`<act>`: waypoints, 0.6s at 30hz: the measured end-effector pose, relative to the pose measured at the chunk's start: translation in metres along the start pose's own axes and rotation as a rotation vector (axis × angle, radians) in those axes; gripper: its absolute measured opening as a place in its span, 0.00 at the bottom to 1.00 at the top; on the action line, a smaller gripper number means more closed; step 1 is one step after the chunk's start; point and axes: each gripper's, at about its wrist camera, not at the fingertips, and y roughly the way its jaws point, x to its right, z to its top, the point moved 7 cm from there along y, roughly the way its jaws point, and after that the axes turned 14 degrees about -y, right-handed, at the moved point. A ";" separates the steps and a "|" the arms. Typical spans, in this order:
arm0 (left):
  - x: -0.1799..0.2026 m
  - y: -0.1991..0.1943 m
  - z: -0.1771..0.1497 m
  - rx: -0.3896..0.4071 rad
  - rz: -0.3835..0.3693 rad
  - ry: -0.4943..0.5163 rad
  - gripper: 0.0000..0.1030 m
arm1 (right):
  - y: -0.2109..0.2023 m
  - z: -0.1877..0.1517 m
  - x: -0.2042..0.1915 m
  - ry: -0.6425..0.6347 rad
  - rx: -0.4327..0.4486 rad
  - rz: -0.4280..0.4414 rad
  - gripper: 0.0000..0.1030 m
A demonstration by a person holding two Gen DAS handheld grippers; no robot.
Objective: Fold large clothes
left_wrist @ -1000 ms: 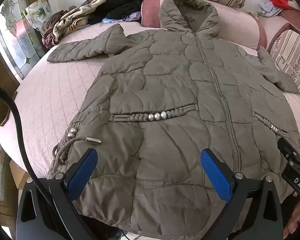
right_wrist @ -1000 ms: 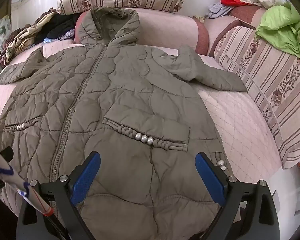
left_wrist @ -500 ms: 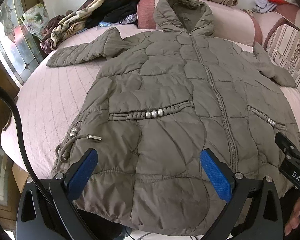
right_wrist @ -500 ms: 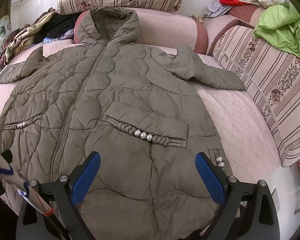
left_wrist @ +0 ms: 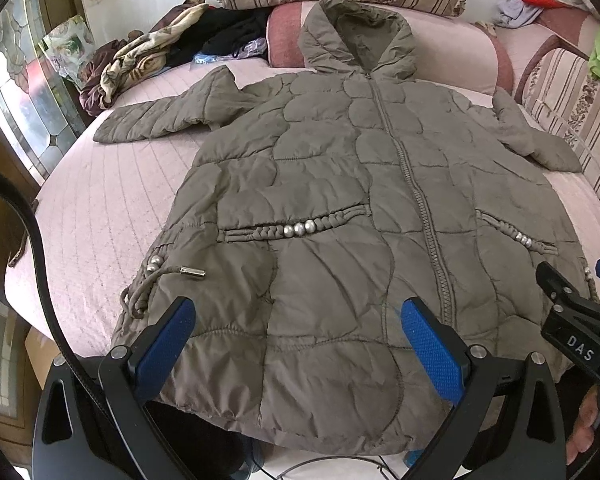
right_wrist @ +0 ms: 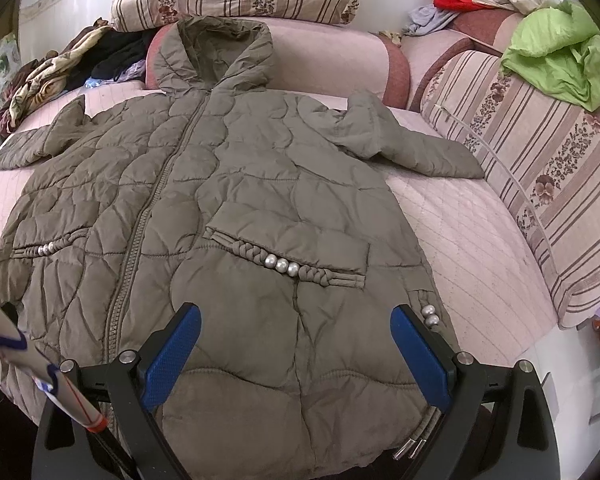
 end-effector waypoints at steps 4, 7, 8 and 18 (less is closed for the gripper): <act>0.001 -0.007 -0.002 0.004 -0.007 0.001 0.99 | -0.002 -0.001 -0.002 -0.011 -0.007 -0.007 0.95; 0.001 -0.011 -0.004 0.004 -0.011 0.003 0.99 | -0.004 -0.001 -0.003 -0.017 -0.011 -0.007 0.95; 0.001 -0.012 -0.004 0.003 -0.015 0.003 0.99 | -0.005 -0.001 -0.004 -0.018 -0.010 -0.006 0.95; 0.008 -0.027 -0.003 0.005 -0.050 0.005 0.99 | -0.006 -0.001 -0.005 -0.025 -0.018 -0.015 0.95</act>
